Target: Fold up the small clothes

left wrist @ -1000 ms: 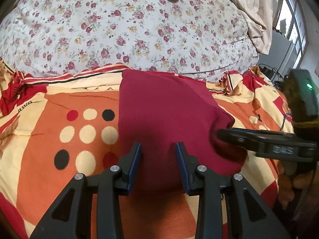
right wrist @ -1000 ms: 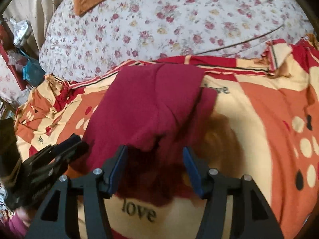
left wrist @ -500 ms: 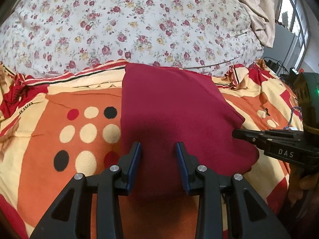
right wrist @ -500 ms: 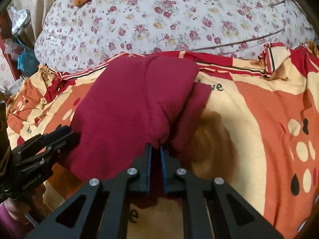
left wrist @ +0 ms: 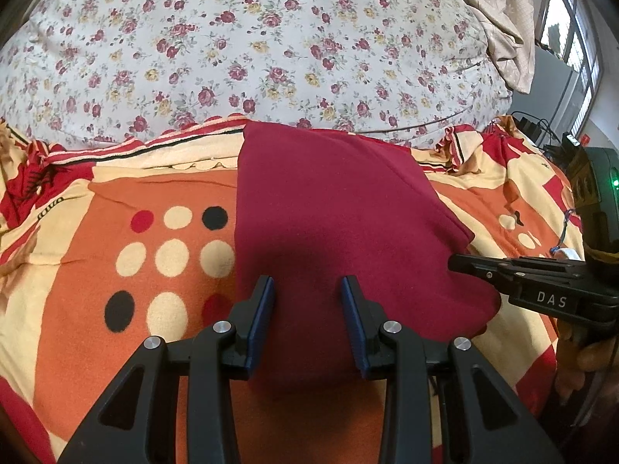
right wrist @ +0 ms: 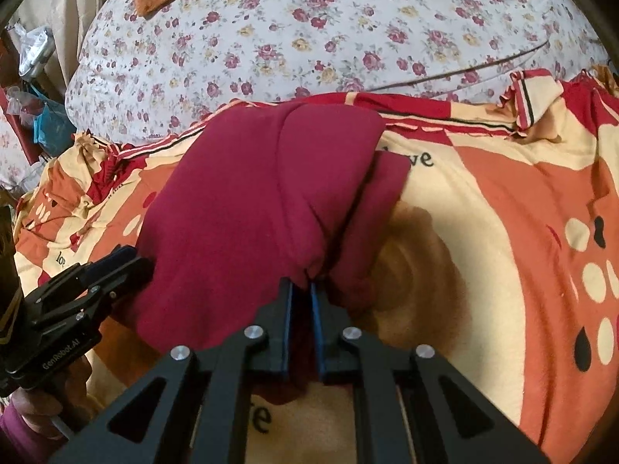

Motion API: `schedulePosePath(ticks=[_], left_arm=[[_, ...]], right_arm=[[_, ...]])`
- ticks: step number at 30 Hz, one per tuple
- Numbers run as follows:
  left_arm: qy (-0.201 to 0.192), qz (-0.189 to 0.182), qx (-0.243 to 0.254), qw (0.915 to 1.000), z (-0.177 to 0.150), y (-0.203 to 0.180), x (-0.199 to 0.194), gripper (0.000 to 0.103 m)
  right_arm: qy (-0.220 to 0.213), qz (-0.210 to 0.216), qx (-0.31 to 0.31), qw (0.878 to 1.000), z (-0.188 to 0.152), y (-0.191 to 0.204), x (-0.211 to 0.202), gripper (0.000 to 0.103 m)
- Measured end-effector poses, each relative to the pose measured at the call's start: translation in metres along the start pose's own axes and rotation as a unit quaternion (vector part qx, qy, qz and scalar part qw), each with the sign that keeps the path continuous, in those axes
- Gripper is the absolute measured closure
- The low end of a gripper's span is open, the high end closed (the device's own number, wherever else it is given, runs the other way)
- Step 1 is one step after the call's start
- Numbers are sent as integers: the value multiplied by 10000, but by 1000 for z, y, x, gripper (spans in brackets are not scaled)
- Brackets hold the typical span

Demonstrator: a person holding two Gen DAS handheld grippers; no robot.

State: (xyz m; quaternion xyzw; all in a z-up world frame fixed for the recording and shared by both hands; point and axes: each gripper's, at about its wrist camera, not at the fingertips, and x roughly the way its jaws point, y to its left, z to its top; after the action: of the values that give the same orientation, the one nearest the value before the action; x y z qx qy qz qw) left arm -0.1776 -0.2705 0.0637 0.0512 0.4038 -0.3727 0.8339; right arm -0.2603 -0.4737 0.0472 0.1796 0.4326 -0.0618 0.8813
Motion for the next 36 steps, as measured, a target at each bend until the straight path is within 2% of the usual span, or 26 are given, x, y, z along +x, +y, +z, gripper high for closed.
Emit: schedulePosePath(ticks=[2, 4, 5, 6, 7, 9, 10, 11, 13, 15, 17, 20, 22, 25, 27, 30, 31, 33, 34, 35, 36], left_arm=[[20, -58, -40, 10000, 1, 2, 0, 89], [106, -253, -261, 9993, 3, 9, 1, 89], [148, -370, -411, 9984, 4, 14, 1, 89], [200, -514, -608, 9966, 5, 20, 1, 89], [261, -713, -877, 9933, 8, 28, 1, 89], [335, -955, -1234, 9872, 14, 41, 1, 89], [350, -979, -1306, 9860, 17, 44, 1, 85], [351, -960, -1387, 9850, 20, 49, 1, 81], [284, -1040, -1574, 9816, 27, 56, 1, 65], [318, -1260, -1731, 9763, 31, 60, 6, 59], [464, -1426, -1749, 9731, 36, 61, 19, 58], [594, -1237, -1412, 9804, 43, 52, 36, 53], [612, -1169, -1264, 9832, 44, 50, 43, 41], [864, -1062, -1138, 9840, 45, 48, 59, 36], [962, -1180, -1164, 9815, 46, 52, 65, 34], [1201, -1626, -1594, 9663, 46, 67, 80, 33], [1200, -1670, -1683, 9641, 46, 69, 81, 33], [1190, -1655, -1696, 9642, 47, 67, 83, 34], [1228, -1562, -1541, 9679, 49, 61, 82, 37], [1224, -1487, -1449, 9705, 49, 58, 81, 40], [1200, -1432, -1388, 9725, 50, 56, 78, 46]], right_arm=[[-6, 40, 87, 10000, 0, -1, 0, 94], [-3, 135, 201, 9997, 1, -3, -1, 86], [10, 195, 222, 9996, 2, -4, -2, 79], [23, 272, 220, 9994, 4, -5, -4, 66], [-5, 333, 227, 9992, 7, -5, -6, 59], [-130, 279, 326, 9990, 13, -9, -11, 27], [-234, 260, 425, 9985, 17, -14, -13, 23], [-308, 295, 517, 9978, 21, -19, -14, 22], [-374, 434, 779, 9953, 31, -32, -9, 21], [-259, 612, 1002, 9927, 40, -45, 5, 16], [-11, 755, 1115, 9909, 46, -53, 24, 16], [12, 1083, 1249, 9862, 45, -56, 43, 16], [-76, 1372, 1373, 9809, 40, -57, 51, 15], [-130, 1377, 1355, 9811, 38, -53, 62, 10], [-156, 1277, 1189, 9845, 40, -47, 64, 9], [-150, 1255, 1164, 9851, 42, -45, 67, 7], [-151, 1257, 1142, 9854, 43, -46, 66, 7], [-171, 1223, 1057, 9867, 42, -45, 65, 7], [-188, 1181, 950, 9883, 42, -42, 64, 7], [-230, 1134, 825, 9899, 42, -39, 62, 14], [-297, 1124, 642, 9911, 43, -32, 59, 34]])
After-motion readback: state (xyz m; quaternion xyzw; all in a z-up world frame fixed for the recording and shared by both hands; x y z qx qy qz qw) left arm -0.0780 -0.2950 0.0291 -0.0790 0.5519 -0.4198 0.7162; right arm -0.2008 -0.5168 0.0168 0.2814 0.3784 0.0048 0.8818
